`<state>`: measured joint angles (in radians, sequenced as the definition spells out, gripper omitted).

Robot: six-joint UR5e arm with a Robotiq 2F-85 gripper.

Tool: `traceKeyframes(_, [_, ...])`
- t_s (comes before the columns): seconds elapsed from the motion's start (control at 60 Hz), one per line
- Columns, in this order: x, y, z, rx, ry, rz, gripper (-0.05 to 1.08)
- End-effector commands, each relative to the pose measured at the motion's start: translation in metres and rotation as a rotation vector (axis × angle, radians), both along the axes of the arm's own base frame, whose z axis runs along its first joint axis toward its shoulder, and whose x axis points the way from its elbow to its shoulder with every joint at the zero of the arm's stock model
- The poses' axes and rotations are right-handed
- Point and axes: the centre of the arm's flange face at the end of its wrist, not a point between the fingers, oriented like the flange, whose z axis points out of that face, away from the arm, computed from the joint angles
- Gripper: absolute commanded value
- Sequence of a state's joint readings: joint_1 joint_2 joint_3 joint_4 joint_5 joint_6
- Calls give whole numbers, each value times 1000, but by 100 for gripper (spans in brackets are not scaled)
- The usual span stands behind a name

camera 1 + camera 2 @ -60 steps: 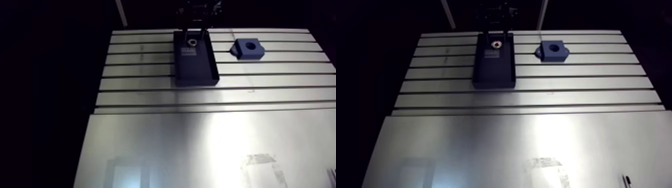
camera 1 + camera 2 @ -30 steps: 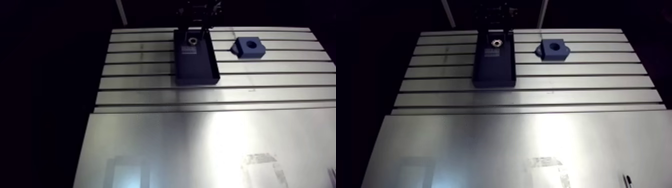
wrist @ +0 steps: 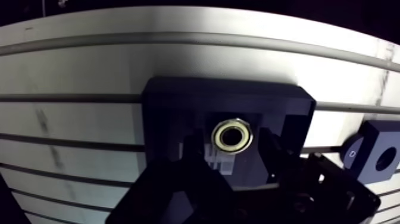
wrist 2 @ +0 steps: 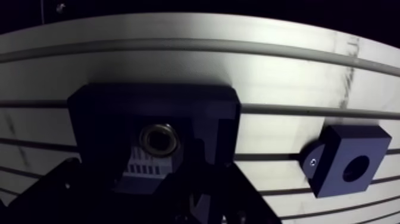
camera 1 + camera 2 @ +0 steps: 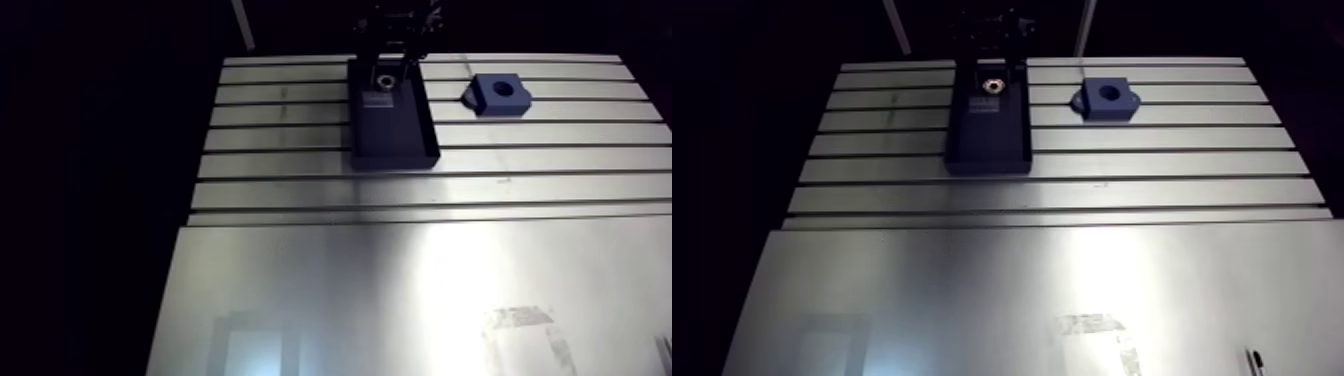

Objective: Pick up the bearing and press it into the housing until flush.

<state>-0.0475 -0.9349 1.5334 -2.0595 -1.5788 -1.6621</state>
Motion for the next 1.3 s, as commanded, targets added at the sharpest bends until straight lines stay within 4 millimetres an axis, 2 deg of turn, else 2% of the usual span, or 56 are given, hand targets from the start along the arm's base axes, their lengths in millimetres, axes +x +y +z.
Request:
traceKeyframes(0.017, [2, 1, -2, 0, -6, -1, 43])
traceKeyframes(0.683, [2, 1, -2, 0, -6, -2, 50])
traceKeyframes(1.3, [1, 2, -6, 0, -11, -3, 50])
